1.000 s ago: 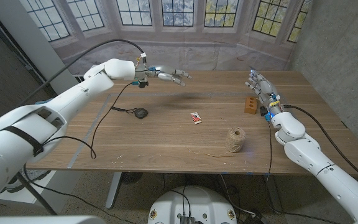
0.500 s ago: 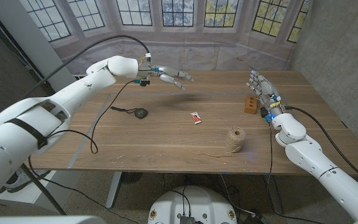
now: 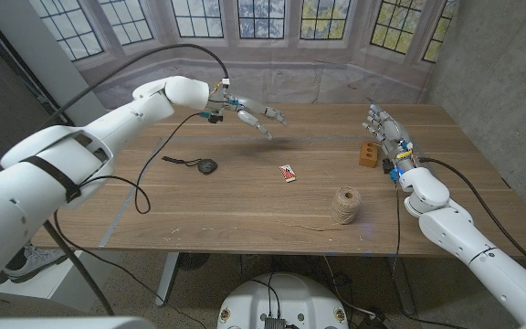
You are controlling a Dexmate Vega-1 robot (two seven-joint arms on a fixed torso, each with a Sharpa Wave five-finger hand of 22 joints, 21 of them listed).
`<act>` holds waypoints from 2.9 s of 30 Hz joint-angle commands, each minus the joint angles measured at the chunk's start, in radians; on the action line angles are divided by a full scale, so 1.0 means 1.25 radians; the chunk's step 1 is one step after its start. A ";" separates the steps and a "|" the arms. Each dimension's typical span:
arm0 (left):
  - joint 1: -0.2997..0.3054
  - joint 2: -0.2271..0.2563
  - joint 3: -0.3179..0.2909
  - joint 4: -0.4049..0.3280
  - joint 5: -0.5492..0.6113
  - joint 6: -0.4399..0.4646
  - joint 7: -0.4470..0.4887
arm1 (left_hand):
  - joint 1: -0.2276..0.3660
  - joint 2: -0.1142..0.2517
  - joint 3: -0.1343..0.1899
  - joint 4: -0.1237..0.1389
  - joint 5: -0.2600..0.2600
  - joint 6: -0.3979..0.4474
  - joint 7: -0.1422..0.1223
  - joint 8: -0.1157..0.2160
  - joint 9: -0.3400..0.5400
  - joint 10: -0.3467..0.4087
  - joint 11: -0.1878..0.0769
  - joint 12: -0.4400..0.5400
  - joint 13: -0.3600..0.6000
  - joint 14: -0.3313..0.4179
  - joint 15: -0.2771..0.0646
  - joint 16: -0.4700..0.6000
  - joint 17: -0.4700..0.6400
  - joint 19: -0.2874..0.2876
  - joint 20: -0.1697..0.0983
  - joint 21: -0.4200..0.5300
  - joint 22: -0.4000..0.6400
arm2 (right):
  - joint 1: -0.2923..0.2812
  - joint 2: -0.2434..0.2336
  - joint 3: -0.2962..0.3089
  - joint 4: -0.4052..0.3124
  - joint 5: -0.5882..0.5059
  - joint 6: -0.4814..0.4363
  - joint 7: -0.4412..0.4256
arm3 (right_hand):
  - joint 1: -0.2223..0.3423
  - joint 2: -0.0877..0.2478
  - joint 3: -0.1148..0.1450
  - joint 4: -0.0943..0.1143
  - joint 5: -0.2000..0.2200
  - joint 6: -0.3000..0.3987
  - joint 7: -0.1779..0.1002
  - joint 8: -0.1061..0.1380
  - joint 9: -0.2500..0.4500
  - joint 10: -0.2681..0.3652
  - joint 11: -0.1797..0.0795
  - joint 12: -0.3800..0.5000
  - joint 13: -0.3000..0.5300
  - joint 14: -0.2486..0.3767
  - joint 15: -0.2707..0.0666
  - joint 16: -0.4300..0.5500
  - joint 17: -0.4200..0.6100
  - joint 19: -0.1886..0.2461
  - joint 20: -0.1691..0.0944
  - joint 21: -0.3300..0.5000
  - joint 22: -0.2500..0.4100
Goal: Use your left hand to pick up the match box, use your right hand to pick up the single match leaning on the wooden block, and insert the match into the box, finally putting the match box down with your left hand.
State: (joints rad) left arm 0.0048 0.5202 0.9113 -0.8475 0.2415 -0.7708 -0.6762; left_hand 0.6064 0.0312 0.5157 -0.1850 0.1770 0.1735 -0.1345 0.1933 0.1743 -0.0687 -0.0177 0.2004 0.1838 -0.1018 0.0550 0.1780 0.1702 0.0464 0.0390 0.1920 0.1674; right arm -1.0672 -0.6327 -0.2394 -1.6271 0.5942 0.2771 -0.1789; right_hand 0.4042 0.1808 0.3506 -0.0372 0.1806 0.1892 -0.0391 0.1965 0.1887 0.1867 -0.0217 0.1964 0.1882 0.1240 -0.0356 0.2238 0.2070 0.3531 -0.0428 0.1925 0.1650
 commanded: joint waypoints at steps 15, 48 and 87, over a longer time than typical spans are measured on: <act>-0.087 -0.031 0.075 0.071 0.083 -0.121 0.024 | 0.058 -0.021 0.005 -0.003 0.009 0.013 0.007 0.009 0.004 0.006 -0.010 0.006 0.003 0.012 -0.003 0.004 0.002 0.021 -0.003 0.003 0.003 | -0.009 0.016 0.006 -0.001 -0.013 0.017 -0.023 | 0.004 0.000 0.006 0.002 -0.001 0.003 0.007 0.001 0.001 0.000 0.005 0.001 0.005 0.010 -0.022 0.003 0.006 0.011 -0.019 0.004 0.004; -0.088 0.022 0.072 -0.079 0.278 -0.170 0.089 | 0.161 -0.083 -0.005 0.002 0.027 0.027 0.013 0.013 0.007 -0.041 -0.005 -0.007 0.005 -0.026 0.009 -0.005 0.003 0.021 0.007 -0.002 0.004 | -0.024 0.032 0.009 -0.005 -0.023 0.027 -0.050 | 0.000 -0.001 0.008 0.005 -0.001 0.000 0.017 -0.001 0.001 -0.002 0.015 0.001 0.006 0.010 -0.014 0.005 0.009 0.013 -0.011 0.004 0.005; -0.080 0.011 0.125 -0.079 0.499 -0.171 0.395 | 0.212 -0.096 -0.017 0.014 0.030 0.025 0.052 0.007 0.009 -0.055 -0.007 -0.001 0.006 -0.032 0.007 -0.001 0.004 0.032 -0.002 0.000 0.005 | -0.039 0.036 0.014 0.015 -0.009 0.049 -0.028 | -0.003 -0.005 0.008 0.003 -0.001 0.002 0.020 0.000 0.002 0.000 0.017 0.002 0.007 0.011 -0.011 0.006 0.010 0.016 -0.011 0.004 0.005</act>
State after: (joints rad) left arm -0.1040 0.5497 1.0467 -0.9712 0.8850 -1.0164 -0.1769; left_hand 0.8637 -0.0865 0.4996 -0.1686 0.2080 0.2002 -0.0714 0.2012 0.1792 -0.1223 -0.0281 0.2004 0.1886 -0.1293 0.0613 0.1780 0.1697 0.0860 0.0393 0.1927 0.1700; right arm -1.1177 -0.5795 -0.2238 -1.6171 0.5703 0.3444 -0.2320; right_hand 0.4042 0.1808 0.3561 -0.0316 0.1807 0.1911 -0.0231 0.1965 0.1881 0.1813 -0.0057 0.1964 0.1932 0.1292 -0.0409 0.2238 0.2162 0.3620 -0.0445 0.1925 0.1703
